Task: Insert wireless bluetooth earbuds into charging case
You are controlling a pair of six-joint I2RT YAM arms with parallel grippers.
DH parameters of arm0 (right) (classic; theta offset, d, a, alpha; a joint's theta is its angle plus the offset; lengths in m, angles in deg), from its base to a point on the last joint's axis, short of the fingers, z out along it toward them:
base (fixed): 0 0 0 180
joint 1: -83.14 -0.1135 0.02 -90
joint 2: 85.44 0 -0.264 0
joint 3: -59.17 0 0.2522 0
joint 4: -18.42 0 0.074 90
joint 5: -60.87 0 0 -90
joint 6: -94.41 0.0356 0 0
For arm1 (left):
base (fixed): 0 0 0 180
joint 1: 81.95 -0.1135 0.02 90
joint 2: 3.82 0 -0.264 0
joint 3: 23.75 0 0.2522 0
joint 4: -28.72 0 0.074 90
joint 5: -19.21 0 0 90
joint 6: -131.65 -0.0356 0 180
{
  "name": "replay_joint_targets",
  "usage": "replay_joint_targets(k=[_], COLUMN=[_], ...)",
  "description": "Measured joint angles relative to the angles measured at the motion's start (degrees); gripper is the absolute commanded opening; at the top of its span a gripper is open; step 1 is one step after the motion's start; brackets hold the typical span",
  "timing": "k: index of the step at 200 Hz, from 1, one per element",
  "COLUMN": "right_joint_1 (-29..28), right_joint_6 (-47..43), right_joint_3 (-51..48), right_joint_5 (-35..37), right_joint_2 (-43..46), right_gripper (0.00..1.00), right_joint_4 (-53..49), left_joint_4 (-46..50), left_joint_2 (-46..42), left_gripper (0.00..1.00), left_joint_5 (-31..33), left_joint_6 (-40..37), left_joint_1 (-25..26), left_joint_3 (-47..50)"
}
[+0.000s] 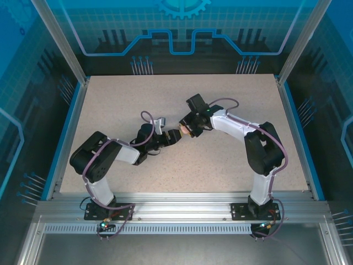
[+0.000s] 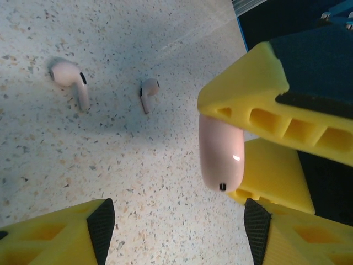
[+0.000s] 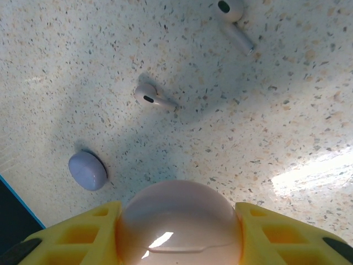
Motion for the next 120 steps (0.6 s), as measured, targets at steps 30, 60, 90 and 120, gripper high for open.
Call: replay_joint_targets(k=[30, 60, 90, 120], right_joint_1=[-0.66, -0.83, -0.85, -1.20], right_joint_6=[0.20, 0.61, 0.90, 1.22], right_joint_3=[0.00, 0.00, 0.00, 0.00], right_joint_5=[-0.31, -0.72, -0.87, -1.05], right_joint_2=[0.02, 0.02, 0.02, 0.07], right_gripper=[0.43, 0.43, 0.42, 0.42], right_joint_4=[0.02, 0.57, 1.38, 1.77], left_joint_4=[-1.07, -1.81, -2.32, -3.17], left_joint_2=[0.63, 1.22, 2.82, 3.63], left_gripper=[0.63, 0.58, 0.53, 0.52], left_joint_5=[0.02, 0.04, 0.04, 0.07], left_joint_6=[0.00, 0.31, 1.31, 1.57], left_joint_1=[0.07, 0.07, 0.07, 0.28], left_joint_3=[-1.03, -2.34, -2.99, -3.39])
